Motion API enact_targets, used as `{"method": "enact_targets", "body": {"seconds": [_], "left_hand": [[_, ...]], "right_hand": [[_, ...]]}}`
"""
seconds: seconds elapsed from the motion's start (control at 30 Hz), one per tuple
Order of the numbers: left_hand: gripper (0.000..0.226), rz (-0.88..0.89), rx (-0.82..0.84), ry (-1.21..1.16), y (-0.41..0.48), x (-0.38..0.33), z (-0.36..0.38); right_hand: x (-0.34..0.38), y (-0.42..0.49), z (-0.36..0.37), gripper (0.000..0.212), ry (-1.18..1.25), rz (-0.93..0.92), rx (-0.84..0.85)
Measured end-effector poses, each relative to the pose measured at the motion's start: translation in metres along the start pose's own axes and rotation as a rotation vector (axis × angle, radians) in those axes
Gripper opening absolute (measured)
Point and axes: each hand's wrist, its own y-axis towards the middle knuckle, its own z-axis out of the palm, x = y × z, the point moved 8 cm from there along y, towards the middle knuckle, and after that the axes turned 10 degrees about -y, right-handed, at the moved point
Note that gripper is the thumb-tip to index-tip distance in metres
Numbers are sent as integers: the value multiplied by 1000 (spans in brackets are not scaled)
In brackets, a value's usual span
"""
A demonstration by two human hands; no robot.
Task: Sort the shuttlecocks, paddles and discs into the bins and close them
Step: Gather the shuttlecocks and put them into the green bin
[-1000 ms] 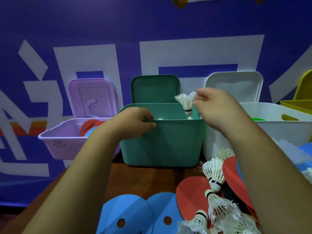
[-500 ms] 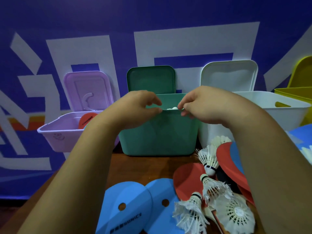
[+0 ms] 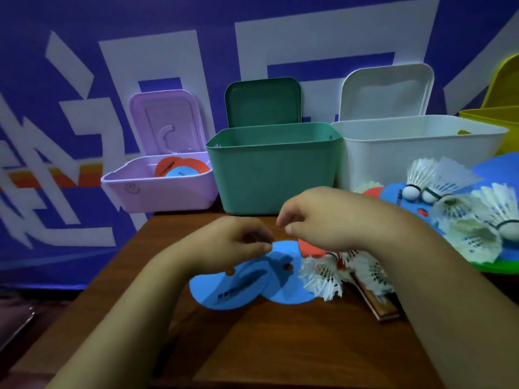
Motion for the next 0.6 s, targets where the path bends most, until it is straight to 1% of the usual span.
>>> {"method": "enact_targets", "body": {"seconds": [0.07,0.13,0.23,0.3,0.37,0.47,0.6], "left_hand": [[20,79,-16,-60,-3,-7,23],[23,169,-45,-93,-3,-21,40],[32,295,-118,-57,-2,-41,56],[36,307,-152,-10,-1,-45,65],[36,306,-170,37,-2,-45,74],[33,322,-192,143,-3,-43,81],[20,343,-256,131,-4,-39,73]], "right_hand": [[-7,-16,16,26,23,58,-49],[-21,-33,28,27,46,144,-134],[-41,-65,30,36,133,261,-343],[-54,-88,30,40,194,360,-449],[-63,-103,37,42,211,434,-457],[-62,-109,50,46,134,457,-427],[-59,-106,53,43,44,509,-445]]}}
